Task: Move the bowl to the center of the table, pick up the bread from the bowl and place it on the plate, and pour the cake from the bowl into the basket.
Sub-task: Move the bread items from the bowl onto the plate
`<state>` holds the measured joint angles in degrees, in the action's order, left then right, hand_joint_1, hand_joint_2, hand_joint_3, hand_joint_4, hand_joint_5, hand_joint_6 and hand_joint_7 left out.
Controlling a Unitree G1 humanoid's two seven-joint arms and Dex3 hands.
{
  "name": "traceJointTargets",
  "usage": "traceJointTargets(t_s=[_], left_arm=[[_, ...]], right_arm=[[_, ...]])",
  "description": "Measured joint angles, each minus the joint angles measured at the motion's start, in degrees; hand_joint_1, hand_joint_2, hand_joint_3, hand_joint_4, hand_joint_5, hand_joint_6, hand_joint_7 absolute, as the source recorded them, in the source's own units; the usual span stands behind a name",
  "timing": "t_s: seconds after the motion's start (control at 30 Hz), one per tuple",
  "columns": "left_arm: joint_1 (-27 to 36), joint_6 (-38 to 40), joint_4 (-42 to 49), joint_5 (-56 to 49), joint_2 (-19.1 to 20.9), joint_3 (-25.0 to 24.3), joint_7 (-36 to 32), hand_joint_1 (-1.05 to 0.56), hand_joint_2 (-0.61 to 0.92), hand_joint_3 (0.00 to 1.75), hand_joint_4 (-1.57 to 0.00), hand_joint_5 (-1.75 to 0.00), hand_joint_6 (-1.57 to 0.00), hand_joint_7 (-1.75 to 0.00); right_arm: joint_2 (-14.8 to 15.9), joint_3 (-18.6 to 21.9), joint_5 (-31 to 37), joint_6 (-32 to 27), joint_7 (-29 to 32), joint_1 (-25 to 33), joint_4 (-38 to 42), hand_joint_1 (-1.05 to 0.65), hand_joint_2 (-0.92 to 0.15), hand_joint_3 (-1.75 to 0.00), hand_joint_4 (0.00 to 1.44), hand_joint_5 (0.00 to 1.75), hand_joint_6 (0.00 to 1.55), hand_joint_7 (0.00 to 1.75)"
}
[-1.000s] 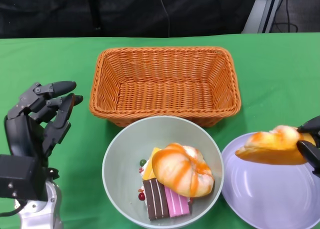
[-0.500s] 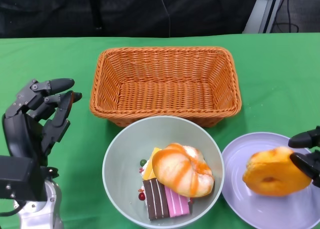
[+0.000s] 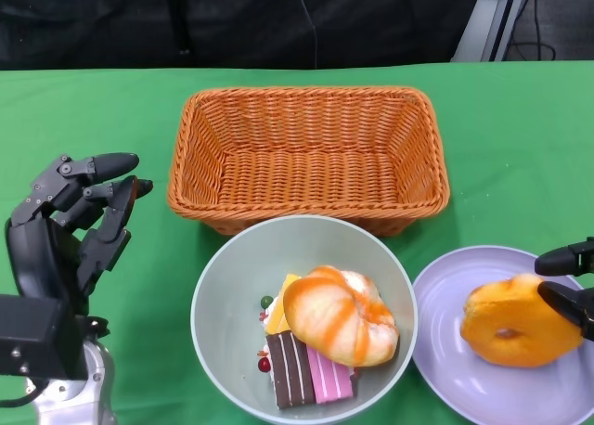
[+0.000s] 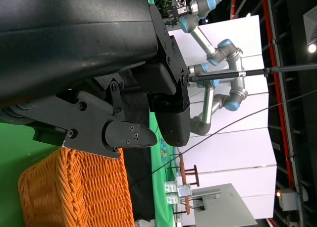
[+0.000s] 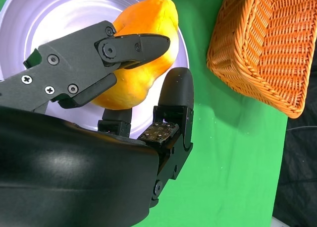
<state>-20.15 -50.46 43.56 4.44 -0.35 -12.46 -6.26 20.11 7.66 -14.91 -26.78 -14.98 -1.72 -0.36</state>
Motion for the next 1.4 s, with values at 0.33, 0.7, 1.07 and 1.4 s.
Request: traceJointTargets(t_s=[0.33, 0.7, 1.07, 1.4], left_arm=[[0.11, 0.07, -0.01, -0.61, -0.22, 0.17, 0.00, -0.15, 0.92, 0.27, -0.82, -0.85, -0.85, -0.82], [0.36, 0.08, -0.02, -1.27, -0.41, 0.35, -0.01, -0.15, 0.92, 0.27, -0.83, -0.86, -0.86, -0.79], [0.40, 0.15, -0.02, -2.32, -0.46, 0.32, -0.69, -0.15, 0.92, 0.27, -0.84, -0.84, -0.88, -0.75], [0.39, 0.18, 0.00, -2.43, -0.45, 0.26, -0.93, -0.16, 0.92, 0.25, -0.85, -0.83, -0.90, -0.73]], right_arm=[[-0.83, -1.77, 2.06, 2.46, -2.82, -4.49, 7.16, -0.09, -0.92, -0.47, 0.54, 1.41, 0.62, 1.05], [-1.37, -4.13, 4.37, 8.50, -6.73, -9.60, 16.51, -0.16, -0.92, -0.39, 0.62, 1.17, 0.73, 0.68], [-0.13, -6.14, 5.42, 11.09, -11.91, -9.89, 16.89, -0.39, -0.92, -0.22, 0.48, 0.45, 0.64, 0.06], [0.45, -6.45, 6.39, 18.72, -15.73, -9.19, 17.10, -0.60, -0.92, -0.24, 0.43, 0.19, 0.55, 0.00]])
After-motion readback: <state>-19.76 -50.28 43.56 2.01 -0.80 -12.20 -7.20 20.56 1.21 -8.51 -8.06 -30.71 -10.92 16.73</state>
